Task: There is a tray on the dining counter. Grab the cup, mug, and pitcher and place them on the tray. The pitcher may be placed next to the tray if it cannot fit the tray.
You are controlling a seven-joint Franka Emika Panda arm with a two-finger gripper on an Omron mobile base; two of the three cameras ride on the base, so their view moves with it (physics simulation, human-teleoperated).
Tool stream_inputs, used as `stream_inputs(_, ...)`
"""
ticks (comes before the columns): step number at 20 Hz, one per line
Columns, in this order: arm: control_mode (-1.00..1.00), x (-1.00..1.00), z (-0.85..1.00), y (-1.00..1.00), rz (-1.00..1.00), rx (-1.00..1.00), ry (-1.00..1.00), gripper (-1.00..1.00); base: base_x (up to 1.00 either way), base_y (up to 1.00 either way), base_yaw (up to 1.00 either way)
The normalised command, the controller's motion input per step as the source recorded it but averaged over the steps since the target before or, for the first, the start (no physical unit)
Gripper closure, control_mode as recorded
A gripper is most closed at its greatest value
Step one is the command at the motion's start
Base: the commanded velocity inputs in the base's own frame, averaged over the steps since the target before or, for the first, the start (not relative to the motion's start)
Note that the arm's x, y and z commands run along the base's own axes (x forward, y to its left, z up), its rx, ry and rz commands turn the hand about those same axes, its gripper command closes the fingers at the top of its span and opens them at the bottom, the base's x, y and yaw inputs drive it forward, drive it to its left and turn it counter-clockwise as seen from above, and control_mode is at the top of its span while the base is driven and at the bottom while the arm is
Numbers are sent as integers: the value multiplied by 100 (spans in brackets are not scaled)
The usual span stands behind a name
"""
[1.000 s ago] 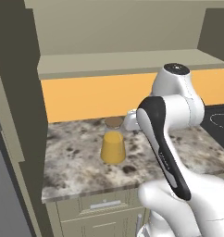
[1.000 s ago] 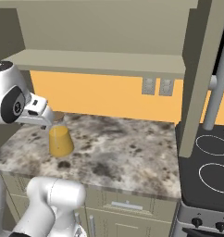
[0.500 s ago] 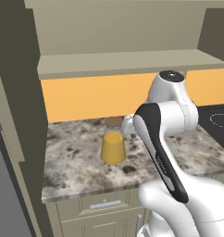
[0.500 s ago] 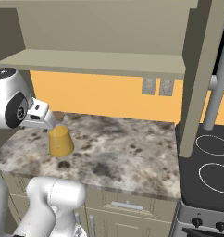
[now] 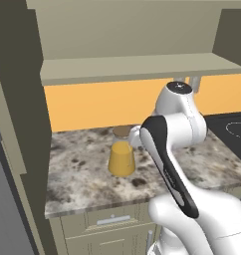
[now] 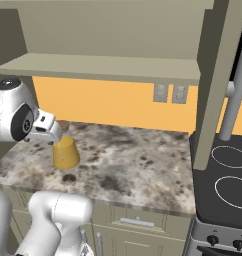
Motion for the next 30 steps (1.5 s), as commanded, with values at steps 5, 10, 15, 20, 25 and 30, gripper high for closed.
stream_inputs(5, -100, 26, -7, 6, 0, 0, 0, -100, 0, 0, 0)
stream_inputs(10, -100, 39, -14, 12, 0, 0, 0, -100, 0, 0, 0)
stream_inputs(15, -100, 29, -6, 5, 0, 0, 0, -100, 0, 0, 0)
stream_inputs(20, -100, 20, -2, 2, 0, 0, 0, -100, 0, 0, 0)
stream_inputs(25, -100, 24, -8, 13, 0, 0, 0, -100, 0, 0, 0)
stream_inputs(30, -100, 26, -11, 15, 0, 0, 1, -100, 0, 0, 0)
